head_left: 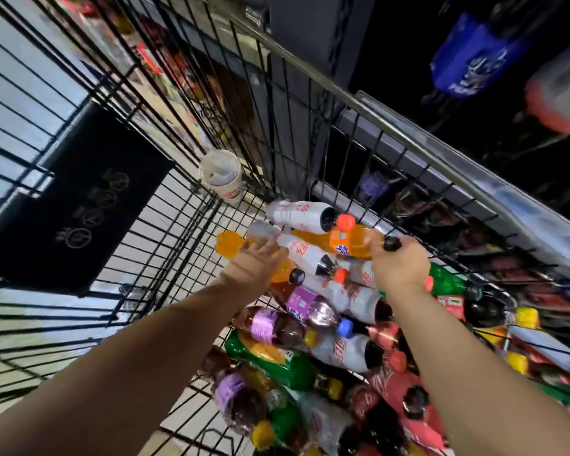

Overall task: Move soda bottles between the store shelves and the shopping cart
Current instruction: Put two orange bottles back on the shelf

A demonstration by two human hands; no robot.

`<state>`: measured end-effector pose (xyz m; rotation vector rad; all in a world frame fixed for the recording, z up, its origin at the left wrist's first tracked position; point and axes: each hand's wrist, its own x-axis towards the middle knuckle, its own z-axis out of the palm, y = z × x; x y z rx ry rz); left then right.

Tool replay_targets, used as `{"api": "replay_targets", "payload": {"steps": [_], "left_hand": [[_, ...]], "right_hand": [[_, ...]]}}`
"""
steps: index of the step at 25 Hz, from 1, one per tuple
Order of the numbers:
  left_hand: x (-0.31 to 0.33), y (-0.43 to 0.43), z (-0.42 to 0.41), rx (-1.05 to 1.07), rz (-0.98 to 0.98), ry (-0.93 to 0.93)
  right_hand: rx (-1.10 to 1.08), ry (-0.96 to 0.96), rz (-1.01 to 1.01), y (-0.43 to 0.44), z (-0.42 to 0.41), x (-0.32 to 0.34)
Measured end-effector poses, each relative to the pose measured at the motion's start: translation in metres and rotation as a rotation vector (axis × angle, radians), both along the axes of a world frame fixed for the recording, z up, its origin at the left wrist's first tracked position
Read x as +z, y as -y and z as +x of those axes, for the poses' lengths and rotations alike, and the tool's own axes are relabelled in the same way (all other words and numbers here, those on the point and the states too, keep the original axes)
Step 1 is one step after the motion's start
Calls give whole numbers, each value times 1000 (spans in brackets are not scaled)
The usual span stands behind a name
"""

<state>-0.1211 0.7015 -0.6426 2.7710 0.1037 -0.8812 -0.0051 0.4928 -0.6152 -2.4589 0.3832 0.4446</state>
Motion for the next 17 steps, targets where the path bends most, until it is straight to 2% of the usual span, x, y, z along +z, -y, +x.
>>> {"api": "replay_targets", "payload": {"steps": [2, 5, 9, 14, 17], "left_hand": [[6, -9, -9, 132, -155, 69], [23, -10, -23, 261, -326, 225], [55, 3, -22, 344, -367, 371], [102, 42, -26, 500, -423, 405], [140, 69, -30, 495, -576, 481]], "right_hand": [[-19, -11, 99, 3, -5, 3], [-11, 144, 227, 15, -22, 16], [-31, 259, 451, 34, -38, 47], [-58, 454, 636, 57, -46, 113], [-160, 504, 765, 80, -49, 169]]}}
